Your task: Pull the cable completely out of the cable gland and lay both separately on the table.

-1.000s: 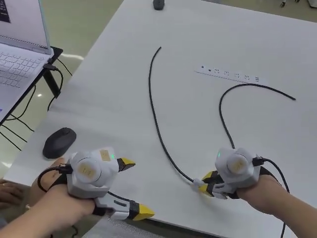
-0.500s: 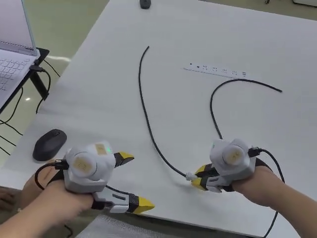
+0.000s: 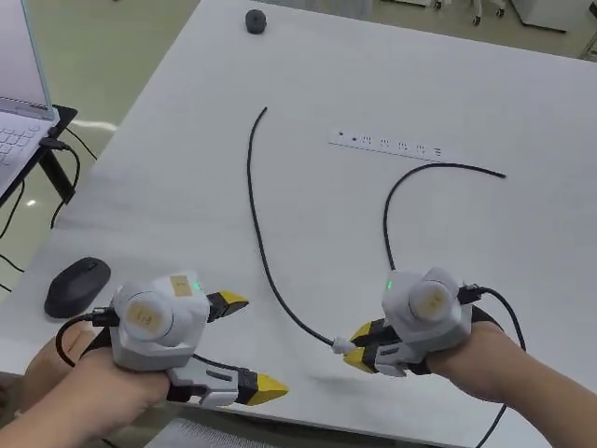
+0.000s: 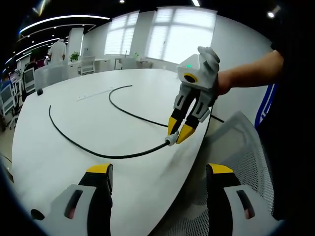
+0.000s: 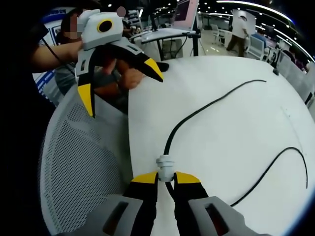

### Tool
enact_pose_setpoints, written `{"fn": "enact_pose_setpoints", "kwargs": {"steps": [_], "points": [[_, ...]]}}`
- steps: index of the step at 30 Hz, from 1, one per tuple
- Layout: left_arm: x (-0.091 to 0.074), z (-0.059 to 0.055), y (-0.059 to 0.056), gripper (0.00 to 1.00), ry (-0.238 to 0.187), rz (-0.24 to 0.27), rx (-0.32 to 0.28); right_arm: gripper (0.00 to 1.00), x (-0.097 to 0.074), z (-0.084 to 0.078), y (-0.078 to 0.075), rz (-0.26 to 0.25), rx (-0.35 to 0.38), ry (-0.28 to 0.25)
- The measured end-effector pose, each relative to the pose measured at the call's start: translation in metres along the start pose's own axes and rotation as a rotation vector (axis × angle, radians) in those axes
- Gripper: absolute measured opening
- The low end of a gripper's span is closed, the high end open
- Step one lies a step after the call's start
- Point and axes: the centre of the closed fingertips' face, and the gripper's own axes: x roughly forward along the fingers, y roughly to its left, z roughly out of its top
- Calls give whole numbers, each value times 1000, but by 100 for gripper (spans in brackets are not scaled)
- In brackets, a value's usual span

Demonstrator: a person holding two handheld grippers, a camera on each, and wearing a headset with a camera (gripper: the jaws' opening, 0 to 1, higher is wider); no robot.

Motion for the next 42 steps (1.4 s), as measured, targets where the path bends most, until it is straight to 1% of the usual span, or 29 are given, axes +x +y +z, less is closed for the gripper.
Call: {"fn": "enact_pose_setpoints", "kwargs": {"steps": [5, 7, 12, 17, 18, 19, 20, 21, 24, 27, 28, 29, 31, 33, 36, 38, 42], "points": [[0, 12, -2, 78, -26, -4, 12, 6, -7, 9, 7, 11, -14, -3], [1, 14, -2, 79, -29, -6, 10, 6, -8, 12, 8, 11, -19, -3], [4, 19, -3, 78, -35, -17, 29, 6, -13, 20, 11, 12, -39, -6], [4, 27, -4, 76, -48, -25, 29, 6, -20, 27, 12, 16, -68, -1], [3, 30, -5, 76, -52, -33, 26, 6, -21, 28, 13, 18, -72, -2], [3, 38, -7, 75, -78, -47, 10, 6, -23, 29, 15, 22, -75, -2], [3, 44, -8, 74, -96, -54, -2, 6, -24, 30, 16, 25, -80, -3], [2, 48, -8, 74, -105, -60, -9, 6, -25, 30, 18, 29, -87, -3], [5, 55, -10, 72, -113, -73, -1, 6, -28, 32, 22, 34, -110, 3], [10, 54, -14, 69, -100, -95, 15, 6, -31, 35, 24, 37, -135, 7], [13, 52, -18, 67, -87, -119, 26, 6, -32, 36, 25, 37, -139, 6], [15, 50, -20, 65, -79, -131, 30, 6, -33, 37, 25, 37, -144, 6], [19, 48, -25, 62, -60, -146, 42, 6, -36, 40, 25, 35, -159, 2], [22, 46, -29, 60, -51, -164, 46, 6, -38, 42, 25, 32, -174, 2], [25, 47, -32, 56, -52, -174, 51, 6, -41, 46, 27, 33, -203, 3], [26, 48, -34, 49, -54, -184, 48, 6, -42, 47, 28, 32, -223, 6], [29, 50, -37, 46, -58, -198, 50, 6, -44, 52, 32, 29, -251, -3]]}}
